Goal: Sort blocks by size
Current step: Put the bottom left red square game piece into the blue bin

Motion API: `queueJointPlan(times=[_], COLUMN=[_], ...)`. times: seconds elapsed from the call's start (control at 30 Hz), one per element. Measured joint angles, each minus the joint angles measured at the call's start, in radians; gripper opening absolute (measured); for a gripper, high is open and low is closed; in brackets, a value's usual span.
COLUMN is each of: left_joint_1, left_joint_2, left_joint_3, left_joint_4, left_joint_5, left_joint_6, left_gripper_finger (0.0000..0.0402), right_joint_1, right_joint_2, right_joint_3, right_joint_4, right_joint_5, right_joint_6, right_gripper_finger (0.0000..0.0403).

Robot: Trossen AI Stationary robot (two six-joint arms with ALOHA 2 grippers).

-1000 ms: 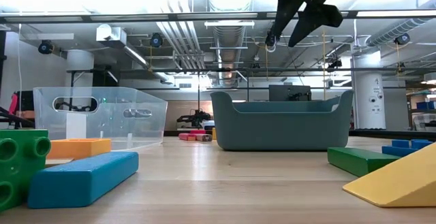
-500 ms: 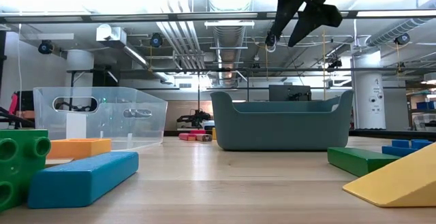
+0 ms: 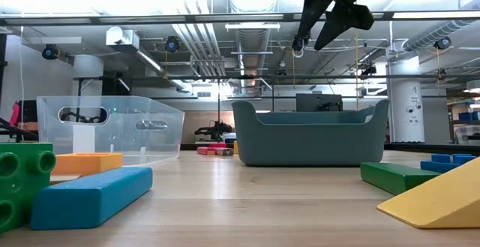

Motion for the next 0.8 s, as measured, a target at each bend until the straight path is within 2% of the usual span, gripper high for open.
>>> queueJointPlan(times=[0.47, 0.8], left_joint_1=[0.000, 0.000], left_joint_2=[-0.002, -0.001], left_joint_3=[-0.034, 0.043], left_joint_4=[0.043, -0.005], left_joint_5=[0.016, 0.016], left_joint_6=[0.017, -0.070], left_gripper_finger=[0.0215, 0.0215], right_joint_1=[0.000, 0.000], right_joint_2=[0.000, 0.002], right_joint_3=[0.000, 0.000], right_joint_4=[0.000, 0.000], right_joint_5=[-0.016, -0.016], right_joint_6=[0.001, 0.003], right_gripper_finger=[0.0225, 0.0224])
